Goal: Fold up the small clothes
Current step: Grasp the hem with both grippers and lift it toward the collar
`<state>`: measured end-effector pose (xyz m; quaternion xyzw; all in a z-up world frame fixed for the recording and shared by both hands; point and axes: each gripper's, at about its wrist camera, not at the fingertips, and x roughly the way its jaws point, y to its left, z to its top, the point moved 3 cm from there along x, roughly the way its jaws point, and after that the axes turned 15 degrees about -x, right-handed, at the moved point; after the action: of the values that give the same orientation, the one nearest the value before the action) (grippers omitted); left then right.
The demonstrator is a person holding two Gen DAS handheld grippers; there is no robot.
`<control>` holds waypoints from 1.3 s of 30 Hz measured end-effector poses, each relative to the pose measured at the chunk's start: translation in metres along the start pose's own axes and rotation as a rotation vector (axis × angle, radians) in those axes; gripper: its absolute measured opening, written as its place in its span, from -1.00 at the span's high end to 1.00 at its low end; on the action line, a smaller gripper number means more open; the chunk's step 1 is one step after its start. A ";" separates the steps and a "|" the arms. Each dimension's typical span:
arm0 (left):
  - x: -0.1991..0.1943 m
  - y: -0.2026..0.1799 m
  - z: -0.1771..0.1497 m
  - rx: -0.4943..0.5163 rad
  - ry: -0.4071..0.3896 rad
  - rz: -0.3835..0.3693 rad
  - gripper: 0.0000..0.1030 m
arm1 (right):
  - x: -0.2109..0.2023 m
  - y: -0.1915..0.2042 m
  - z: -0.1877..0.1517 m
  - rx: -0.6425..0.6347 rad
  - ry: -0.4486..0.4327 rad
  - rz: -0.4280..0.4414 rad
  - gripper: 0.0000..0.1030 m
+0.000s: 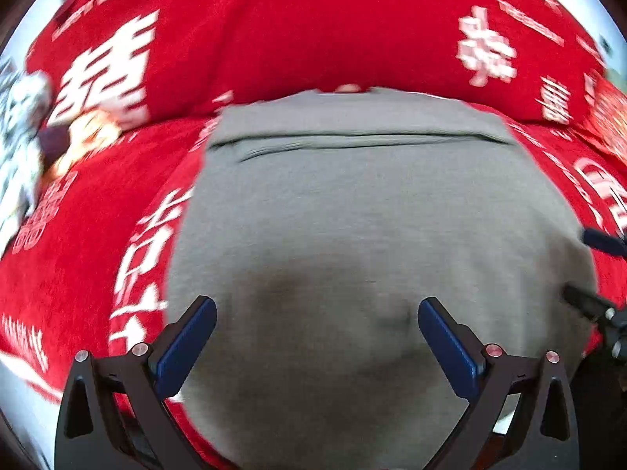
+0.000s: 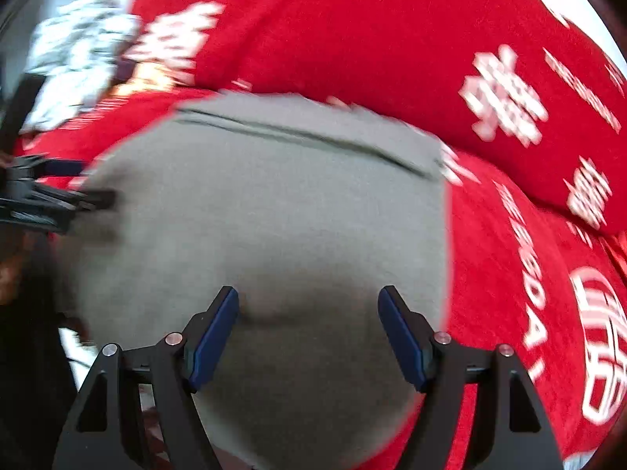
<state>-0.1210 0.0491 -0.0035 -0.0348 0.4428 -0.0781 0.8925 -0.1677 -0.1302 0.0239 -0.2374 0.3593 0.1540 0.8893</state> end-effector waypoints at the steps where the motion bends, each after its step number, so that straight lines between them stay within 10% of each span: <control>1: 0.004 -0.008 -0.005 0.033 0.008 0.001 -1.00 | 0.003 0.009 0.004 -0.035 -0.011 0.015 -0.49; 10: 0.013 0.027 -0.024 -0.037 0.072 0.007 -1.00 | 0.020 0.017 -0.025 -0.101 0.043 0.002 -0.52; 19: -0.013 0.106 -0.048 -0.359 0.123 -0.022 -1.00 | -0.028 -0.013 -0.073 0.093 0.080 -0.094 -0.54; 30: 0.018 0.088 -0.067 -0.392 0.273 -0.044 -0.98 | -0.018 -0.015 -0.105 0.266 0.155 -0.026 -0.46; 34: 0.013 0.088 -0.066 -0.405 0.254 -0.031 -0.60 | -0.018 -0.006 -0.101 0.233 0.165 -0.012 0.65; 39: -0.001 0.079 -0.067 -0.371 0.234 -0.070 0.35 | -0.020 -0.017 -0.105 0.340 0.146 0.081 0.74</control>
<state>-0.1660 0.1273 -0.0538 -0.2044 0.5486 -0.0297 0.8102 -0.2336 -0.2025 -0.0221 -0.0795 0.4528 0.1094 0.8813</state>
